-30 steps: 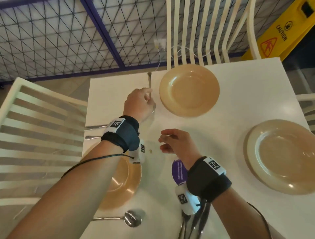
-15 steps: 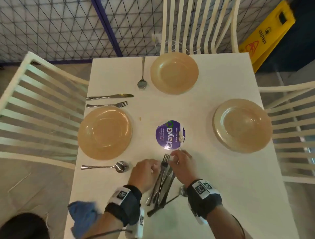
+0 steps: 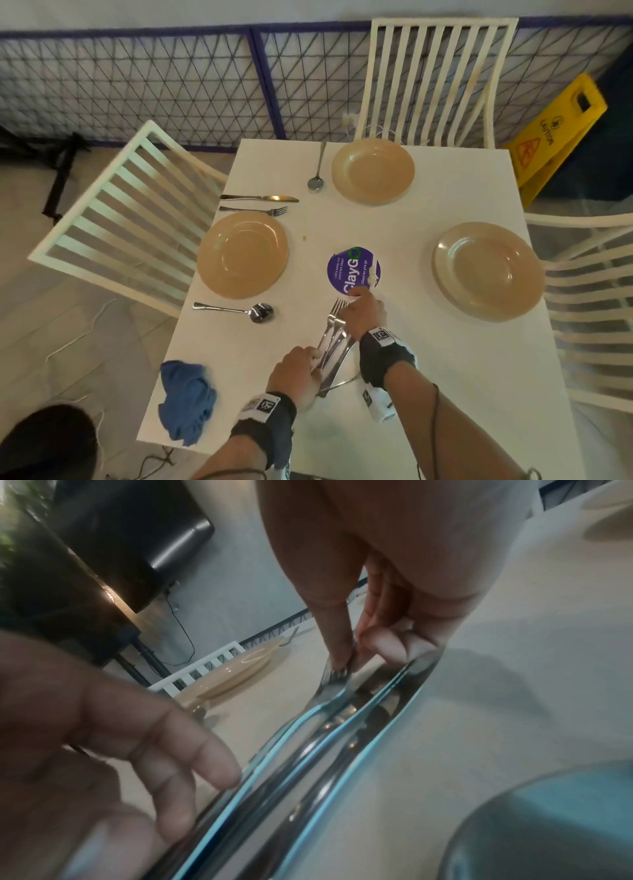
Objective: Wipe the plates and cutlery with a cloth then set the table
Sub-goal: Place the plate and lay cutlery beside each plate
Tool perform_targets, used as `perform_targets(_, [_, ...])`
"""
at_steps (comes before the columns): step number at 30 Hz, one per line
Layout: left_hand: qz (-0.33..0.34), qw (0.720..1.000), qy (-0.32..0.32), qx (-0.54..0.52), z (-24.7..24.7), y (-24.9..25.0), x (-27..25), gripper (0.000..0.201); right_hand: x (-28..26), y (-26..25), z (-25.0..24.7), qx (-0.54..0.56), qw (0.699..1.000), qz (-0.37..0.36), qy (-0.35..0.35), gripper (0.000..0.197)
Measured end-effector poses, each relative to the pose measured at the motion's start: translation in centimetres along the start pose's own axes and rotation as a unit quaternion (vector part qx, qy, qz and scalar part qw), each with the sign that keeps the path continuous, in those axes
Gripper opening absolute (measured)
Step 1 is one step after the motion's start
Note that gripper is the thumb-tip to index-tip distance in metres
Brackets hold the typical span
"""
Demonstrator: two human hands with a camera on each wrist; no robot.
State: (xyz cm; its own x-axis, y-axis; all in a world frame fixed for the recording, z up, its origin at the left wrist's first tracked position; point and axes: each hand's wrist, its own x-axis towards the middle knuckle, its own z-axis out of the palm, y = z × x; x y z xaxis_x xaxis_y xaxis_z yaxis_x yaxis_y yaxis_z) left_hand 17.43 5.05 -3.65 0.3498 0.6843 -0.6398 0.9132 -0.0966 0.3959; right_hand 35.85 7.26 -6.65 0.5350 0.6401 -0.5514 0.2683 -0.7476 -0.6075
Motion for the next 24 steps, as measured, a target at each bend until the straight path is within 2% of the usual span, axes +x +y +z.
perform_targets(5, [0.027, 0.999, 0.012, -0.018, -0.1, -0.7, -1.4, 0.036, -1.4, -0.4, -1.8, 0.036, 0.999, -0.019, -0.001, 0.014])
perform_targets(9, [0.079, 0.996, 0.012, -0.049, -1.3, -0.6, -1.6, 0.032, -3.1, -2.0, -5.0, 0.088, 0.994, -0.062, 0.011, 0.007])
perform_targets(11, [0.1, 0.99, 0.032, -0.099, -2.1, -0.5, -1.8, 0.025, -3.7, -2.8, -6.7, 0.145, 0.987, -0.062, 0.022, 0.011])
perform_targets(15, [0.108, 0.956, 0.069, -0.265, -5.0, 0.0, -2.5, 0.015, -4.9, -4.0, -9.8, 0.295, 0.953, -0.046, 0.044, 0.011])
perform_targets(19, [0.111, 0.914, 0.087, -0.381, -8.4, -0.2, -1.6, 0.018, -6.9, -3.0, -11.3, 0.385, 0.922, -0.023, 0.039, 0.008])
perform_targets(21, [0.099, 0.897, 0.09, -0.422, -10.4, 0.0, -0.8, 0.017, -8.3, -2.0, -11.0, 0.407, 0.913, -0.009, 0.021, 0.01])
perform_targets(24, [0.097, 0.882, 0.105, -0.449, -13.1, 1.5, 0.3, 0.02, -10.4, -0.9, -9.5, 0.4, 0.916, 0.017, -0.022, 0.014])
